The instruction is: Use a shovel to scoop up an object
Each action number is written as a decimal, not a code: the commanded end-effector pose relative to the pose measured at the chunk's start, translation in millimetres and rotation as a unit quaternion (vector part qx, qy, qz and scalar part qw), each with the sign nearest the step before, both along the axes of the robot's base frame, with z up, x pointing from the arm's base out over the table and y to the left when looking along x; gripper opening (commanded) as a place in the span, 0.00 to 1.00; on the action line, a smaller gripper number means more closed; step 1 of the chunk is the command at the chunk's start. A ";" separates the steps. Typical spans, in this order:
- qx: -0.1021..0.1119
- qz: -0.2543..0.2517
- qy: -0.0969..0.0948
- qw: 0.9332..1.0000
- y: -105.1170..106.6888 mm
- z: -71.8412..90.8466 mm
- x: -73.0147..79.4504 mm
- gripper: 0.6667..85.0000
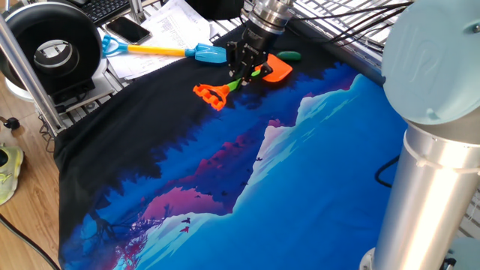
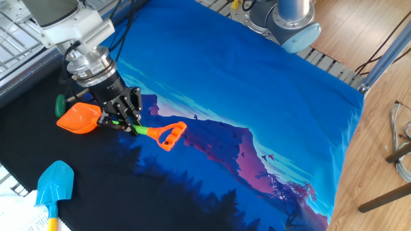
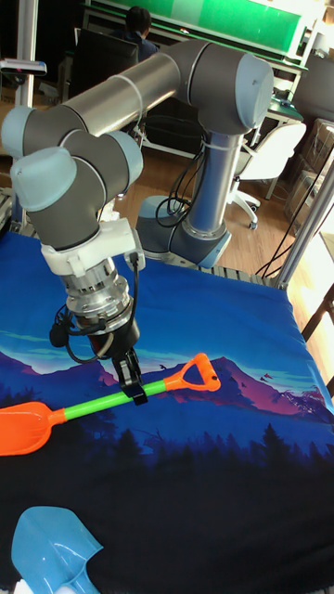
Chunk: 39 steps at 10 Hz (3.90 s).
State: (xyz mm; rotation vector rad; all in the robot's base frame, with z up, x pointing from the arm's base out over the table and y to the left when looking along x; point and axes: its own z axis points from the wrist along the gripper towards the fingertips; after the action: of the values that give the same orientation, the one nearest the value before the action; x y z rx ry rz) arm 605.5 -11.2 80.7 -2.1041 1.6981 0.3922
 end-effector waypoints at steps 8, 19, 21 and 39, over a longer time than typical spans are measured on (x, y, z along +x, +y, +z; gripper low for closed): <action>-0.049 0.023 -0.011 0.998 -50.1 -20.1 -9.5 0.01; -0.078 0.038 -0.012 0.996 -92.8 -29.6 -27.2 0.01; -0.076 0.056 -0.037 0.995 -91.4 -27.7 -18.5 0.01; -0.105 -0.133 -0.005 0.986 -128.5 -44.6 -2.7 0.01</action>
State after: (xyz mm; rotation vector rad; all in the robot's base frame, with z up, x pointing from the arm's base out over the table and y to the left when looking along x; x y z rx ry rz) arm 595.5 -119.0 39.6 -2.1582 1.7989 0.1787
